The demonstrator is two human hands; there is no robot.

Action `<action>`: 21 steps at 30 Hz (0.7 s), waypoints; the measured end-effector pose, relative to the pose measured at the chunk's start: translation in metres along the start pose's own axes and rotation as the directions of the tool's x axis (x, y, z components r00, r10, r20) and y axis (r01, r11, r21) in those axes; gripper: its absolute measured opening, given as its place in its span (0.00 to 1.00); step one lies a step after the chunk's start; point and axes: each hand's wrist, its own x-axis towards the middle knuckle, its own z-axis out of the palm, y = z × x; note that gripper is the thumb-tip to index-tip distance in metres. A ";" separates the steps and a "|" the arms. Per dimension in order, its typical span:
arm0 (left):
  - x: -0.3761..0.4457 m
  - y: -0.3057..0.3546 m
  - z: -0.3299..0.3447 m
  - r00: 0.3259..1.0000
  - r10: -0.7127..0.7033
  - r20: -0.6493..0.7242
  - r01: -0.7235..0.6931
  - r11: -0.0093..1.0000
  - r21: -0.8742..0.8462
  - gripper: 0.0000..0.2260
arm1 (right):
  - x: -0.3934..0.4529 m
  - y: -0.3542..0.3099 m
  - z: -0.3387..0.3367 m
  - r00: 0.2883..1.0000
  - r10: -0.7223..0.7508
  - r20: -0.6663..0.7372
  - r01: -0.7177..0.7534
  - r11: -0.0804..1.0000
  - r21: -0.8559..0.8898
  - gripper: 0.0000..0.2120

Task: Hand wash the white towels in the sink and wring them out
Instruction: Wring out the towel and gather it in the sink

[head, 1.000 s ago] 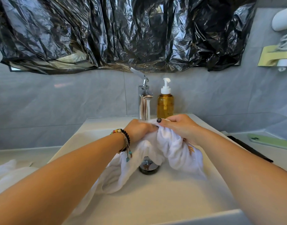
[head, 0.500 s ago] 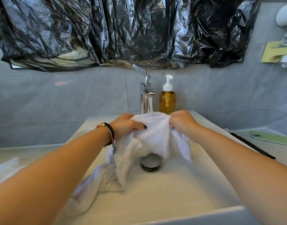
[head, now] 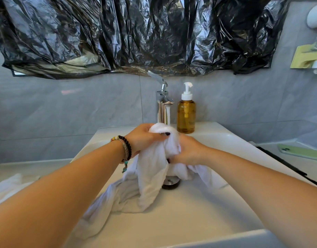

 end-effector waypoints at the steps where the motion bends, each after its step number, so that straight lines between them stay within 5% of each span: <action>1: 0.000 0.001 -0.002 1.000 -0.012 -0.023 0.013 0.999 0.043 0.03 | -0.002 -0.003 -0.004 0.998 0.022 -0.053 -0.025 0.998 -0.050 0.11; 3: 0.000 0.004 -0.005 0.999 -0.044 -0.021 0.046 0.986 0.162 0.07 | 0.001 0.000 -0.017 0.982 0.077 -0.174 -0.089 0.994 -0.059 0.03; 5: -0.002 0.007 -0.003 0.988 -0.136 0.065 0.105 0.929 0.354 0.15 | 0.001 0.001 -0.031 0.946 0.108 -0.306 -0.122 0.992 -0.026 0.11; 9: -0.001 0.008 0.014 0.941 -0.277 0.192 0.119 0.805 0.581 0.11 | -0.008 0.003 -0.042 0.950 0.129 -0.285 -0.102 0.989 0.111 0.15; 12: -0.002 0.011 0.012 0.929 -0.328 0.170 0.199 0.832 0.518 0.08 | -0.010 0.004 -0.040 0.964 0.152 -0.219 -0.116 0.979 0.171 0.14; 17: 0.000 -0.003 -0.011 0.922 -0.336 0.191 0.289 0.927 0.239 0.25 | -0.010 0.003 -0.035 0.984 0.177 -0.002 -0.173 0.961 0.216 0.10; 21: -0.005 -0.001 -0.018 0.936 -0.291 0.199 0.275 0.956 0.104 0.19 | -0.008 -0.001 -0.026 0.974 0.227 -0.029 -0.216 0.954 0.210 0.05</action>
